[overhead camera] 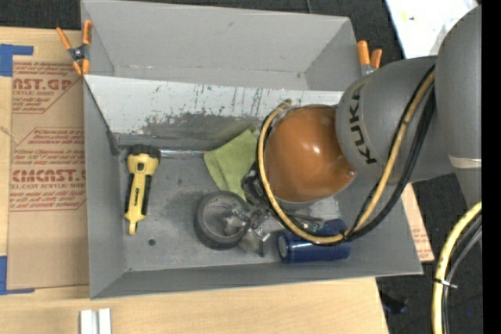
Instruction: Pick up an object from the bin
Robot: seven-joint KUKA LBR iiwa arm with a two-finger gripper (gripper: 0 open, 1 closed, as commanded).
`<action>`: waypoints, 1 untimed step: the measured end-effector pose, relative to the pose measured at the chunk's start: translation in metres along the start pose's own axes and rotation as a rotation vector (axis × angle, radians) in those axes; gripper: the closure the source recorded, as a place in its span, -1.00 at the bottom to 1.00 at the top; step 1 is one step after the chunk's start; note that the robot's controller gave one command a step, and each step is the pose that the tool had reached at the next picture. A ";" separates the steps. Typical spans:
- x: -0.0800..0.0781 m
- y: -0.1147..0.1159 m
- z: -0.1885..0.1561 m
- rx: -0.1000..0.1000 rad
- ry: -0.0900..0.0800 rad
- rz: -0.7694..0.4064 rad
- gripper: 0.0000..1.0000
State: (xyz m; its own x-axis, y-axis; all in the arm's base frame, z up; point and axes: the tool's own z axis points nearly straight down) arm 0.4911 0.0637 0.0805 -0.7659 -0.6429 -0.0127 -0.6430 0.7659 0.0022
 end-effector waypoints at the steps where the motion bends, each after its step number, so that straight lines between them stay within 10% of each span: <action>1: -0.010 0.010 0.000 0.000 0.004 -0.033 1.00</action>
Offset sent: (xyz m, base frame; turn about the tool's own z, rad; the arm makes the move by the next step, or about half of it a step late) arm 0.0380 0.0214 -0.0105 0.0099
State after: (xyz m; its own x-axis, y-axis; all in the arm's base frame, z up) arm 0.4919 0.0776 0.0804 -0.7442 -0.6679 -0.0084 -0.6679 0.7442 0.0019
